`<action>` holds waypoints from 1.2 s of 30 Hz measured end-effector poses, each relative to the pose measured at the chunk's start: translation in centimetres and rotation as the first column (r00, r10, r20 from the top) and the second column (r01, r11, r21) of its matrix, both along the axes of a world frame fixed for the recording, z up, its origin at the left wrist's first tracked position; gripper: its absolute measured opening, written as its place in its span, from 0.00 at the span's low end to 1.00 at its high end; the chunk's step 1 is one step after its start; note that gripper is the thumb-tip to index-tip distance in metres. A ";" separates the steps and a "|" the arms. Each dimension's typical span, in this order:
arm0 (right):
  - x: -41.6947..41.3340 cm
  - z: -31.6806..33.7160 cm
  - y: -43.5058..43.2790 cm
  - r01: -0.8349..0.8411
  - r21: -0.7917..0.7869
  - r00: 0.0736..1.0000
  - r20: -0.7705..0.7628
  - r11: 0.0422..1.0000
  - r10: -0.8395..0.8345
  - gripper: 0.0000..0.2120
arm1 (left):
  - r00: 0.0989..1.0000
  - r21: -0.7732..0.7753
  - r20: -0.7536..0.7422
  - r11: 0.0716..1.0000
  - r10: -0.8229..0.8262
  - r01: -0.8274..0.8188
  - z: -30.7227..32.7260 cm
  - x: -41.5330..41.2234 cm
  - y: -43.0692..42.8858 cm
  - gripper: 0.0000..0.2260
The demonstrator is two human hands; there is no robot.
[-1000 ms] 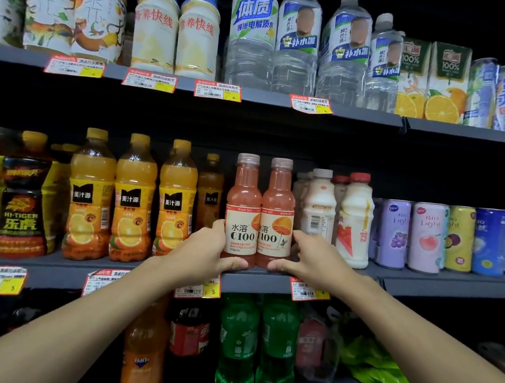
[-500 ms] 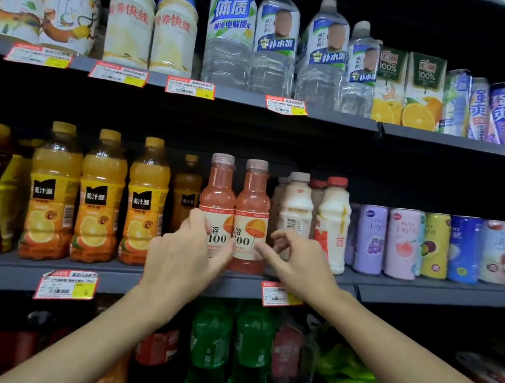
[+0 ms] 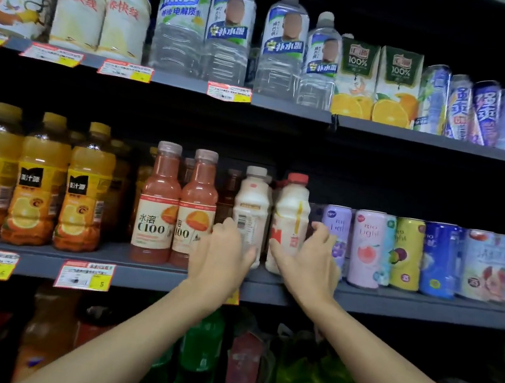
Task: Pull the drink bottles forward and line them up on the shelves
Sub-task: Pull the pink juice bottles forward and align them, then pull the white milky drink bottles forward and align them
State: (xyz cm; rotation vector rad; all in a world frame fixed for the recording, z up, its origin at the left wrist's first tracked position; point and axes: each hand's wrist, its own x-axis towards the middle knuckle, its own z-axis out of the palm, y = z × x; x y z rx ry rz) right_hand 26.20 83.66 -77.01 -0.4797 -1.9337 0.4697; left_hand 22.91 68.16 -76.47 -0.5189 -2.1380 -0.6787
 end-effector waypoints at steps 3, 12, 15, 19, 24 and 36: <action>-0.5 -0.3 0.3 0.013 -0.044 0.993 0.116 0.999 -0.007 0.41 | 0.990 0.026 0.108 0.995 0.096 -0.099 0.0 -0.2 1.7 0.24; -0.3 -0.1 0.8 -0.103 -0.060 0.986 0.126 0.993 0.110 0.31 | 0.975 0.055 0.210 0.995 0.068 -0.082 0.3 -1.2 3.5 0.25; 0.1 0.2 1.4 -0.171 -0.061 0.970 0.167 0.983 0.179 0.31 | 0.972 0.029 0.232 0.999 0.021 -0.028 0.5 -1.2 3.2 0.24; 1.2 1.0 3.0 -0.338 -0.101 0.909 0.224 0.936 0.352 0.26 | 0.952 0.056 0.300 0.997 -0.061 0.046 0.9 -1.1 2.3 0.22; 2.9 2.3 4.7 -0.498 -0.175 0.787 0.320 0.849 0.528 0.19 | 0.893 0.099 0.364 0.965 -0.264 0.244 1.3 -1.4 0.7 0.19; 3.1 0.8 4.2 -0.372 -0.065 0.910 0.171 0.926 0.377 0.29 | 0.935 0.204 0.248 0.957 -0.252 0.204 0.8 0.3 1.2 0.30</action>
